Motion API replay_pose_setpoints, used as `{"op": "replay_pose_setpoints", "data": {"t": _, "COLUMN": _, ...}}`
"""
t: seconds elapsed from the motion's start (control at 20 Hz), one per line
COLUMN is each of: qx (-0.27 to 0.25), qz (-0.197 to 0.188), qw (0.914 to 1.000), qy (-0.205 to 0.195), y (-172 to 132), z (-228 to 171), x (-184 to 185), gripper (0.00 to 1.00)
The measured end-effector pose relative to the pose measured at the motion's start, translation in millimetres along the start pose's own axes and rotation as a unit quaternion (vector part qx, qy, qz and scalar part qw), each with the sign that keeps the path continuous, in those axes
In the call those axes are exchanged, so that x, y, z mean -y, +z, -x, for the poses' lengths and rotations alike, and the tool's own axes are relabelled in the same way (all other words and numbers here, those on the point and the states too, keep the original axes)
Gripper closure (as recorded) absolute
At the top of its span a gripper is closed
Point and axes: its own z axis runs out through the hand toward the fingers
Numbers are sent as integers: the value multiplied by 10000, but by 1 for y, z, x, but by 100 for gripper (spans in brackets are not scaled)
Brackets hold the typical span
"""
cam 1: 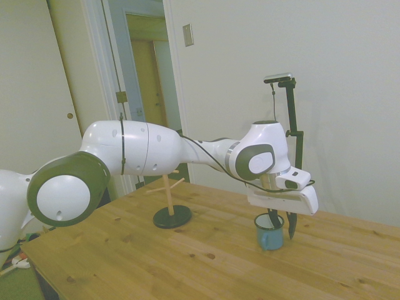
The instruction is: Hang the mug
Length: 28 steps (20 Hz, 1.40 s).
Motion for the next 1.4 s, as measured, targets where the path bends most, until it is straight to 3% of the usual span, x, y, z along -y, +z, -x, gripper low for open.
{"op": "replay_pose_setpoints", "data": {"t": 0.8, "qx": -42, "qz": -25, "qw": 10000, "qy": 33, "y": 0, "z": 4, "x": 9, "gripper": 100}}
{"op": "replay_pose_setpoints", "data": {"t": 1.0, "qx": -198, "qz": -269, "qw": 9994, "qy": 14, "y": -43, "z": 17, "x": 15, "gripper": 100}}
{"op": "replay_pose_setpoints", "data": {"t": 1.4, "qx": -306, "qz": -888, "qw": 9956, "qy": -17, "y": -145, "z": 105, "x": 12, "gripper": 100}}
